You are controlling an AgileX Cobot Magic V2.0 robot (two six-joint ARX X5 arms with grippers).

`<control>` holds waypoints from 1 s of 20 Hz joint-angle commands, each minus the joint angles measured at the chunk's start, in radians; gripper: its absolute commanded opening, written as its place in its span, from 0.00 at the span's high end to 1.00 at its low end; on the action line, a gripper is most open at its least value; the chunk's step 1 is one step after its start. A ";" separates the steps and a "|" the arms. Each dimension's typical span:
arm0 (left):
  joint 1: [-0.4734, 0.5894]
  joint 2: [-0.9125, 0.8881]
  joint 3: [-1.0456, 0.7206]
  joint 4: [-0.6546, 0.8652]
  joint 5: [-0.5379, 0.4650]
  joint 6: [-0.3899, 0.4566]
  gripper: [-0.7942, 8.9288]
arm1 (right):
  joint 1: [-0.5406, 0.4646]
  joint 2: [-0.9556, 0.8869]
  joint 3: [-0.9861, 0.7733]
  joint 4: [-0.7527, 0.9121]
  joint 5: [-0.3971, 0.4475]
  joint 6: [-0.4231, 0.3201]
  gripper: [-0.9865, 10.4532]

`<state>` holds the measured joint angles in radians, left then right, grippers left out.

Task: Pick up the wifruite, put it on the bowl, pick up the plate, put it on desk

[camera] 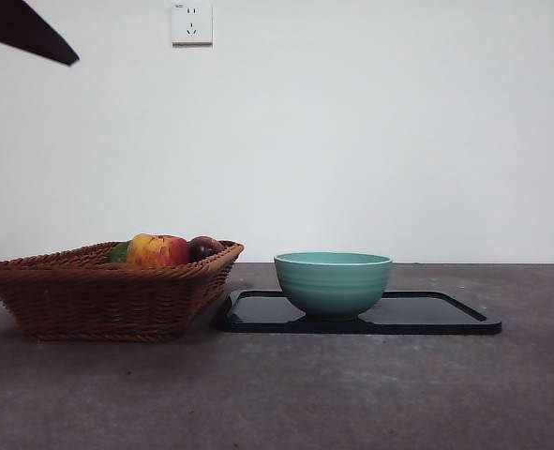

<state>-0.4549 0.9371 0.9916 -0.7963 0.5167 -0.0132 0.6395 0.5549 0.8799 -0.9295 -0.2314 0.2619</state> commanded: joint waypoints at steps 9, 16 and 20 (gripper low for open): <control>-0.005 -0.010 0.019 -0.026 0.015 0.066 0.50 | 0.006 0.005 0.009 0.009 0.005 0.054 0.75; -0.005 -0.010 0.019 -0.026 0.015 0.066 0.50 | 0.006 0.021 0.009 0.022 0.060 0.177 0.74; -0.005 -0.010 0.019 -0.023 0.015 0.065 0.50 | 0.005 0.077 0.010 0.085 0.093 0.204 0.67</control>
<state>-0.4549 0.9207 0.9916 -0.8303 0.5274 0.0372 0.6395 0.6132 0.8799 -0.8639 -0.1493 0.4313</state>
